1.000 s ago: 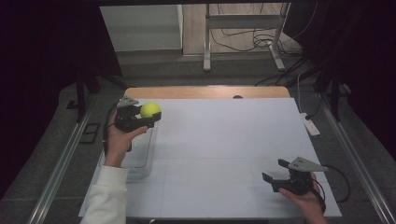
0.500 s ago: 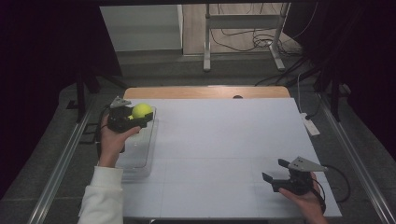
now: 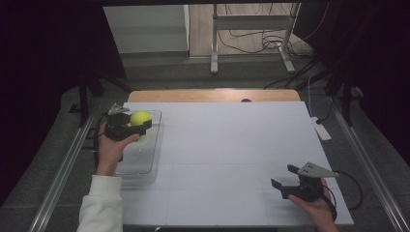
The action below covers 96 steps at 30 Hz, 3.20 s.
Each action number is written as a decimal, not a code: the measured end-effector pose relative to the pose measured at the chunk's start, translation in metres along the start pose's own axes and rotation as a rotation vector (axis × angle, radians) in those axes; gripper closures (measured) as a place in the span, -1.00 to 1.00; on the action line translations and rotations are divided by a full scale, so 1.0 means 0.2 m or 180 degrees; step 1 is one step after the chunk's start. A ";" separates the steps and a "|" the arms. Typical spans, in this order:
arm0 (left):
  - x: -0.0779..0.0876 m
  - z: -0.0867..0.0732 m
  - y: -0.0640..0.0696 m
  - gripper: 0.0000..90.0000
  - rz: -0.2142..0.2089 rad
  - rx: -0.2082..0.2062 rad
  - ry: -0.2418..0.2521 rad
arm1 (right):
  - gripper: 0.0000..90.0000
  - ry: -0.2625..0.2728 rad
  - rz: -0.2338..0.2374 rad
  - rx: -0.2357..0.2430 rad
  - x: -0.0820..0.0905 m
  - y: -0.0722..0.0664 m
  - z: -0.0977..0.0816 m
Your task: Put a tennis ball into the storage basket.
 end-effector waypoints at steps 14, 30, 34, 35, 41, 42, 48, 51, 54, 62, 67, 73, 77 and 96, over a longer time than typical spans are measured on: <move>0.01 -0.03 -0.08 -0.41 0.0104 0.0080 -0.0080 | -0.70 0.0004 -0.0012 -0.0001 0.00 0.00 0.00; -0.02 -0.07 -0.15 -0.41 0.0220 0.0146 -0.0268 | -0.70 0.0003 -0.0003 -0.0004 0.00 -0.01 0.00; -0.03 -0.07 -0.16 -0.41 0.0261 0.0150 -0.0322 | -0.70 0.0007 -0.0002 -0.0004 0.00 -0.01 0.00; -0.04 -0.08 -0.16 -0.41 0.0267 0.0152 -0.0335 | -0.70 0.0002 -0.0009 -0.0002 0.00 0.00 0.00; -0.06 -0.09 -0.16 -0.41 0.0295 0.0129 -0.0391 | -0.70 -0.0010 -0.0006 -0.0002 0.00 0.00 0.00; -0.06 -0.09 -0.16 -0.41 0.0311 0.0120 -0.0396 | -0.70 -0.0011 -0.0007 -0.0002 0.00 0.00 0.00; -0.06 -0.09 -0.17 -0.41 0.0367 0.0090 -0.0451 | -0.70 -0.0017 -0.0009 0.0000 0.00 0.00 0.00; -0.07 -0.10 -0.18 -0.41 0.0366 0.0096 -0.0520 | -0.70 -0.0019 -0.0007 0.0001 0.00 0.00 0.00; -0.09 -0.11 -0.18 -0.41 0.0388 0.0086 -0.0599 | -0.70 -0.0013 0.0001 -0.0003 0.00 0.00 0.00; -0.11 -0.13 -0.18 -0.41 0.0397 0.0047 -0.0709 | -0.70 -0.0017 0.0003 -0.0001 0.00 0.00 0.00; -0.12 -0.14 -0.18 -0.41 0.0371 0.0019 -0.0800 | -0.70 -0.0022 0.0017 -0.0008 0.00 0.00 0.00; -0.14 -0.16 -0.19 -0.41 0.0421 -0.0010 -0.0916 | -0.70 -0.0023 0.0021 -0.0007 -0.01 0.00 0.00; -0.15 -0.17 -0.19 -0.41 0.0427 -0.0036 -0.0978 | -0.70 -0.0026 0.0022 -0.0007 -0.01 0.00 0.00; -0.22 -0.21 -0.17 -0.41 0.0519 -0.0239 -0.1305 | -0.70 -0.0028 0.0022 -0.0002 -0.01 0.00 0.00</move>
Point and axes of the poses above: each handheld gripper's, and its own axes: x roughly backward along the jaws, z roughly out of its top, y roughly to its right, the point moved 2 cm from there along -x, roughly forward along the jaws, and after that the axes turned 11 degrees about z, right-handed, at the moved point
